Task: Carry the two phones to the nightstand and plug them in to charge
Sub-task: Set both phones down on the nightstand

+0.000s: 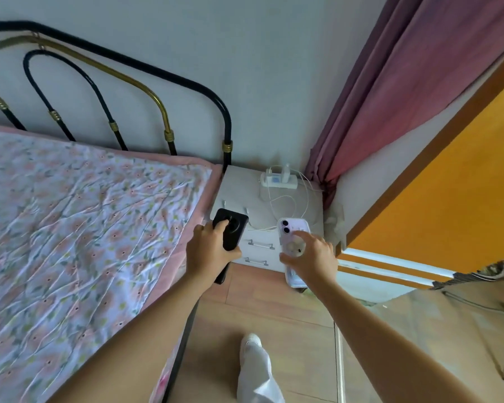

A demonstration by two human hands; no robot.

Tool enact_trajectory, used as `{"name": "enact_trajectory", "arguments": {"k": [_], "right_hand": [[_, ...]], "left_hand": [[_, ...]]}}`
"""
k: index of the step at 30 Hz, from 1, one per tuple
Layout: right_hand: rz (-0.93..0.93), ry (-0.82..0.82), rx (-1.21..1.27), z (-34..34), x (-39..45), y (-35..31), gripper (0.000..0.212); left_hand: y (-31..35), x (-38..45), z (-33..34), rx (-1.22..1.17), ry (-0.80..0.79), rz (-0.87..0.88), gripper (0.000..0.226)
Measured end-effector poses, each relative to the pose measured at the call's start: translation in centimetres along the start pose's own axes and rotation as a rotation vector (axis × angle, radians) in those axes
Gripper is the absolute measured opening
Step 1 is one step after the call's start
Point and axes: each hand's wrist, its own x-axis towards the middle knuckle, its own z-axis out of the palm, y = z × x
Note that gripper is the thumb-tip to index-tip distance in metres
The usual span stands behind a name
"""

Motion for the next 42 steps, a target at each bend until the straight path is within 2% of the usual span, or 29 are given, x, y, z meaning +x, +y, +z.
{"name": "enact_trajectory", "arguments": {"k": [10, 18, 25, 32, 38, 42], "right_hand": [[0.014, -0.131, 0.000, 8.0, 17.8, 0.4, 0.065], [0.110, -0.255, -0.065, 16.0, 25.5, 1.8, 0.071], [0.194, -0.302, -0.128, 22.5, 30.5, 2.8, 0.073], [0.308, -0.271, -0.080, 28.6, 35.0, 4.1, 0.067], [0.361, -0.156, -0.100, 31.7, 39.1, 5.6, 0.071], [0.333, -0.053, -0.099, 32.8, 42.0, 5.4, 0.072]], "left_hand": [[-2.5, 13.7, 9.5, -0.069, -0.015, -0.187, 0.083], [-5.5, 20.9, 17.9, -0.202, -0.154, -0.369, 0.075], [-8.4, 28.1, 23.6, -0.227, -0.211, -0.359, 0.071], [-10.9, 34.7, 29.0, -0.172, -0.218, -0.356, 0.070], [-11.7, 39.3, 32.8, -0.147, -0.213, -0.360, 0.070], [-11.8, 41.3, 34.2, -0.142, -0.174, -0.339, 0.071]]}}
